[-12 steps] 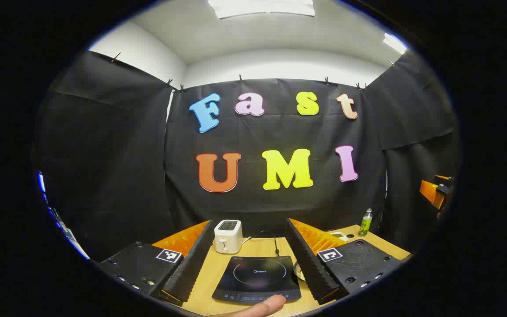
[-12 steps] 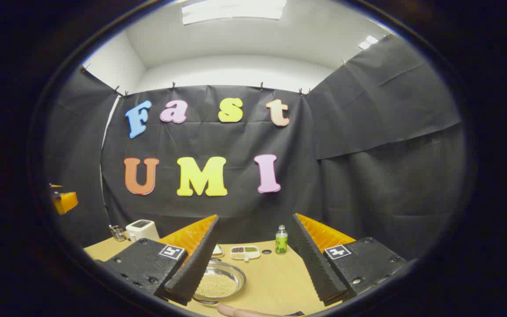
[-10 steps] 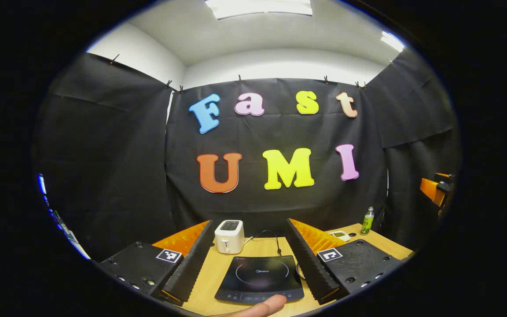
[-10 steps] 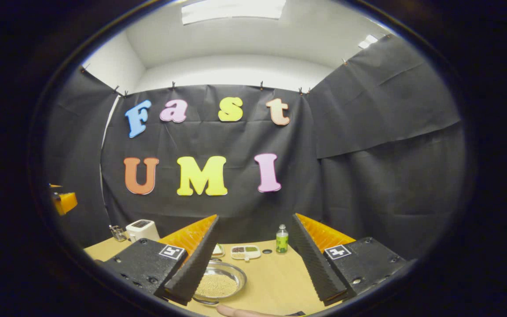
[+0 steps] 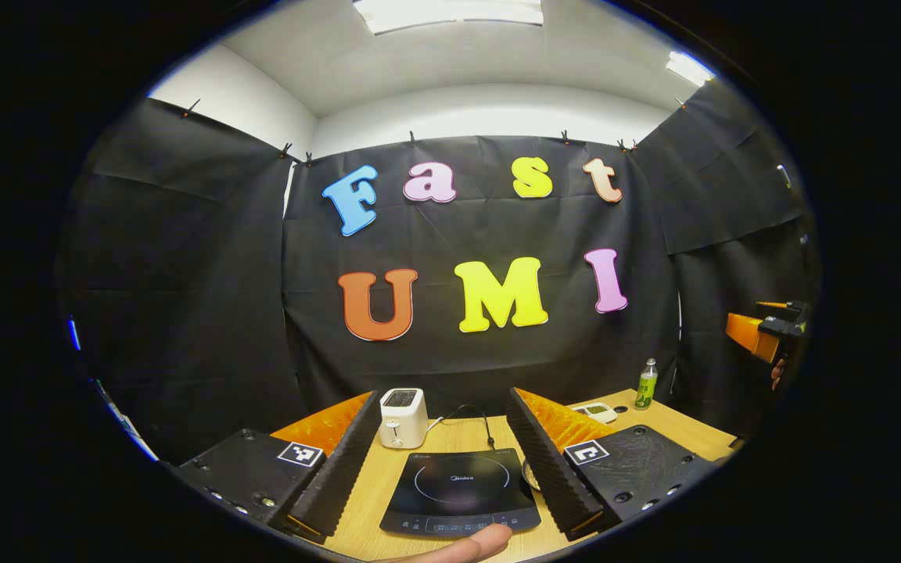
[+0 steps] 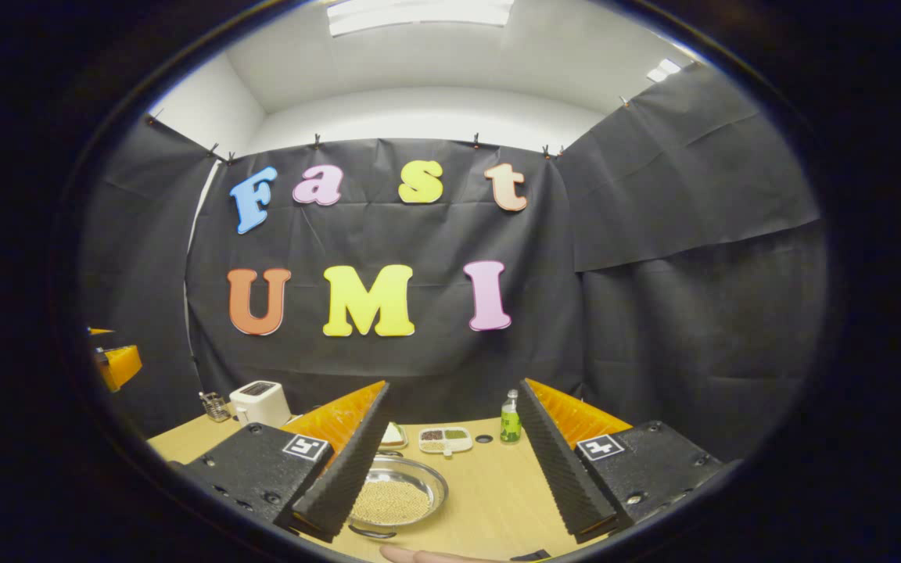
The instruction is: First push the handle of the pot to place it horizontally, then grasp the pot with both hands and set it on the induction cooktop.
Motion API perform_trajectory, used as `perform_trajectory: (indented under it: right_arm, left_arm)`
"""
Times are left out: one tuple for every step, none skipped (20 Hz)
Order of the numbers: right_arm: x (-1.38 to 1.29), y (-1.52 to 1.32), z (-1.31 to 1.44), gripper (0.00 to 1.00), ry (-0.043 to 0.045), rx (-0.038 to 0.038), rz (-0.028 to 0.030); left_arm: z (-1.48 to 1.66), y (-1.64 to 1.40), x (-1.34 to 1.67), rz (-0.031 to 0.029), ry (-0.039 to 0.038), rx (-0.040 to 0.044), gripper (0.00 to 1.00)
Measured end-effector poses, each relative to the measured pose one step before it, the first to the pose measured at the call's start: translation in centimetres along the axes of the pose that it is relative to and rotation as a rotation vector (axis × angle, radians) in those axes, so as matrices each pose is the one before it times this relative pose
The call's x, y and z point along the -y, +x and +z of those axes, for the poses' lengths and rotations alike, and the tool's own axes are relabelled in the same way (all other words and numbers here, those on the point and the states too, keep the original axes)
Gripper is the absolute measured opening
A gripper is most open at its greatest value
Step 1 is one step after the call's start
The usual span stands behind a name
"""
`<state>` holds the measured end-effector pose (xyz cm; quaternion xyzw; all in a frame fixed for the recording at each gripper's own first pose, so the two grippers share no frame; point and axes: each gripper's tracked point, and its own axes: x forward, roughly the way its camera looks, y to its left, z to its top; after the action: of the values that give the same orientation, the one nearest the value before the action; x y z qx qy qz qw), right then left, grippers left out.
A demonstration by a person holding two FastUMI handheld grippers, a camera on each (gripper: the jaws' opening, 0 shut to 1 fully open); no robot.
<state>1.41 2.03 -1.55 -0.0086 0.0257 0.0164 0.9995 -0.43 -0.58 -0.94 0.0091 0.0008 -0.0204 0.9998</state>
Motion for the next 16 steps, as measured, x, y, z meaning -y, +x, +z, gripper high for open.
perform_trajectory:
  right_arm:
    - [-0.239, 0.161, -0.505, 1.00, -0.00346, -0.00910, 0.00309]
    - [-0.369, 0.206, -0.592, 0.99, -0.00438, -0.01757, 0.00776]
    - [-0.532, 0.218, -0.655, 0.99, -0.00472, -0.01995, 0.01180]
    - [-0.419, 0.272, -0.613, 0.99, -0.00519, -0.01853, 0.01089]
    - [-0.356, 0.366, -0.662, 0.99, -0.00578, -0.01558, 0.00697]
    - [-0.399, 0.350, -0.531, 0.99, -0.00483, -0.01306, 0.00892]
    - [-0.669, 0.357, -0.666, 0.99, -0.00727, -0.01359, 0.01548]
    - [-0.364, 0.338, -0.487, 0.97, -0.00465, -0.00809, 0.00841]
    - [-0.650, 0.260, -0.605, 0.95, -0.00287, -0.00634, 0.01716]
    - [-0.829, 0.225, -0.323, 0.94, 0.00595, -0.00097, 0.02208]
    - [-0.733, 0.307, -0.831, 0.87, 0.01139, -0.01465, 0.02012]
    - [-0.980, 0.281, -0.833, 0.82, 0.01289, -0.02165, 0.03000]
    - [-1.053, 0.402, -1.101, 0.75, 0.01141, -0.02952, 0.03127]
    - [-0.813, 0.375, -0.867, 0.69, 0.00346, -0.02118, 0.02106]
    - [-0.431, 0.354, -0.723, 0.58, 0.00147, -0.01217, 0.00673]
    - [-0.682, 0.431, -0.602, 0.51, -0.00607, -0.01380, 0.01543]
  left_arm:
    - [0.019, -0.110, -0.040, 0.00279, -0.01010, 0.00362, 0.96]
    - [-0.050, -0.035, 0.144, -0.00238, -0.00721, 0.00238, 0.96]
    - [-0.002, -0.298, 0.153, -0.00606, -0.00387, 0.00114, 0.96]
    - [-0.235, -0.128, 0.139, -0.00505, -0.00086, -0.00195, 0.96]
    - [-0.252, -0.121, 0.160, -0.00430, 0.00276, -0.00171, 0.96]
    - [-0.024, -0.086, 0.084, -0.00282, 0.00605, 0.00210, 0.96]
    - [0.015, -0.006, 0.110, -0.00079, 0.01085, 0.00845, 0.96]
    - [-0.072, -0.235, -0.169, 0.00564, 0.00832, 0.00744, 0.96]
    - [-0.129, -0.218, -0.251, 0.01326, -0.00079, 0.00401, 0.96]
    - [-0.160, -0.142, -0.015, 0.00795, -0.00450, -0.00232, 0.96]
    - [-0.180, -0.160, 0.052, 0.00008, -0.00682, -0.00475, 0.96]
    - [-0.200, -0.085, 0.220, -0.00339, -0.00722, -0.00174, 0.96]
    - [0.014, -0.066, 0.038, -0.00389, -0.00627, 0.00230, 0.96]
    - [0.086, -0.094, -0.070, -0.00163, -0.00478, 0.00307, 0.96]
    - [0.043, -0.095, -0.032, -0.00005, -0.00151, 0.00402, 0.96]
    - [0.069, -0.147, -0.066, -0.00054, 0.00461, 0.00970, 0.96]
